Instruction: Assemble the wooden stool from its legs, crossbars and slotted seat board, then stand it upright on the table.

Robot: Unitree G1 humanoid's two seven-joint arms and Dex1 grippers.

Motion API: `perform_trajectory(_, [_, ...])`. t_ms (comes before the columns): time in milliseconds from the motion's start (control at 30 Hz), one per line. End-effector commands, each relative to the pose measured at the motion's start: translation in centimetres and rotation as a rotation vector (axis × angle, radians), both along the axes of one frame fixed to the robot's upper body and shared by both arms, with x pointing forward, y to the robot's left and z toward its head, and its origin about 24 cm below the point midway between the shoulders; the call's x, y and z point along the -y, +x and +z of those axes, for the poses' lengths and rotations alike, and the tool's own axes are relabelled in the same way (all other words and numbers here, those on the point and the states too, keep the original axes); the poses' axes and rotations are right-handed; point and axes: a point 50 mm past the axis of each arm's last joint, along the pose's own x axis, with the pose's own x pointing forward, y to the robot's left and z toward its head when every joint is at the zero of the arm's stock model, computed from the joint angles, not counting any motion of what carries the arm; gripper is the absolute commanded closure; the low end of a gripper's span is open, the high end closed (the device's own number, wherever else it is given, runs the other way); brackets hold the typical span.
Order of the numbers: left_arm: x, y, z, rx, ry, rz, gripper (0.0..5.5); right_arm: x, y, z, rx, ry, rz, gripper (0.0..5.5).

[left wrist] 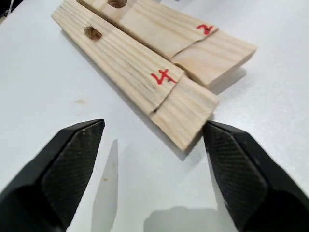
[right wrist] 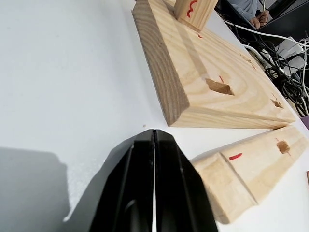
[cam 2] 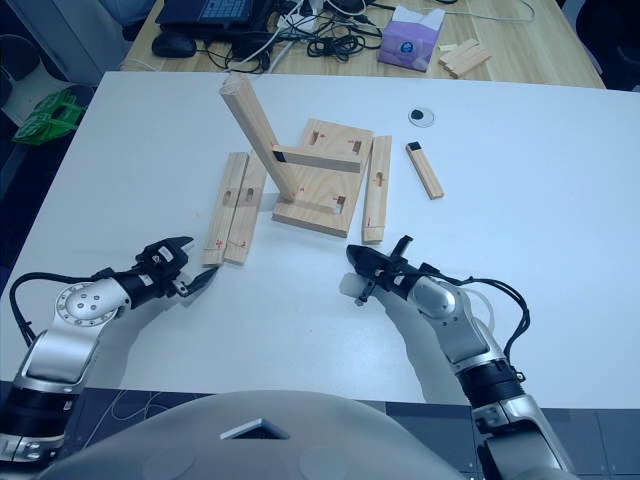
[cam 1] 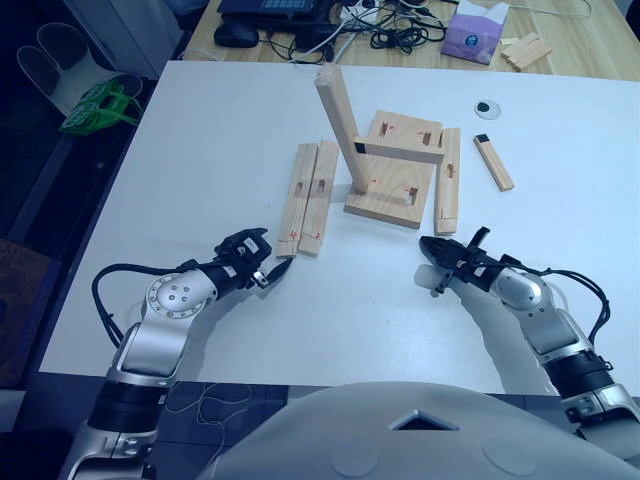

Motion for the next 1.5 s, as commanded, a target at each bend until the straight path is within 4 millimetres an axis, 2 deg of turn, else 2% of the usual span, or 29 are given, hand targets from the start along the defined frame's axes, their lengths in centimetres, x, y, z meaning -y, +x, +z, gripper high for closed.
perform_trajectory(33, [0.2, 0.0, -0.8, -0.011, -0.016, 0.060, 1.75, 0.5, -1.1, -1.7, -0.090, -0.063, -0.004, 5.50])
perform_trajectory(133, [-0.3, -0.2, -1.3, -0.033, -0.007, 0.105, 1.75, 0.5, -1.1, -1.7, -0.087, -0.064, -0.002, 5.50])
perform_trajectory(300, [-2.6, 0.7, -1.4, 0.004, 0.106, 0.229, 1.75, 0.5, -1.1, -1.7, -0.087, -0.063, -0.002, 5.50])
perform_trajectory(400, [-2.7, 1.0, -1.3, 0.016, 0.106, 0.251, 1.75, 0.5, -1.1, -1.7, -0.086, -0.063, 0.000, 5.50])
perform_trajectory(600, [-0.6, 0.4, -1.2, -0.081, -0.017, 0.201, 1.75, 0.5, -1.0, -1.7, -0.083, -0.066, 0.001, 5.50])
perform_trajectory(767, [-1.3, 0.5, -1.7, -0.157, -0.055, 0.295, 1.75, 0.4, -0.8, -1.6, -0.080, -0.063, 0.005, 5.50])
perform_trajectory(900, [-2.2, 1.8, -2.4, -0.163, -0.100, 0.418, 1.75, 0.2, -0.5, -1.4, -0.075, -0.064, 0.021, 5.50])
perform_trajectory(1067, [0.6, 2.3, -3.0, -0.255, -0.240, 0.379, 1.75, 0.0, -0.1, -1.2, -0.067, -0.070, 0.038, 5.50])
perform_trajectory(1133, [1.0, 2.4, -3.1, -0.271, -0.256, 0.372, 1.75, -0.1, 0.1, -1.1, -0.064, -0.069, 0.044, 5.50])
perform_trajectory(1233, [1.5, 3.3, -4.3, -0.295, -0.278, 0.412, 1.75, -0.5, 0.3, -1.1, -0.062, -0.062, 0.055, 5.50])
perform_trajectory(1333, [1.0, 3.4, -5.7, -0.309, -0.261, 0.478, 1.75, -0.8, 0.3, -1.1, -0.060, -0.059, 0.067, 5.50])
perform_trajectory(1500, [1.6, 2.9, -6.5, -0.331, -0.295, 0.467, 2.37, -0.8, 0.2, -1.1, -0.057, -0.056, 0.067, 5.50])
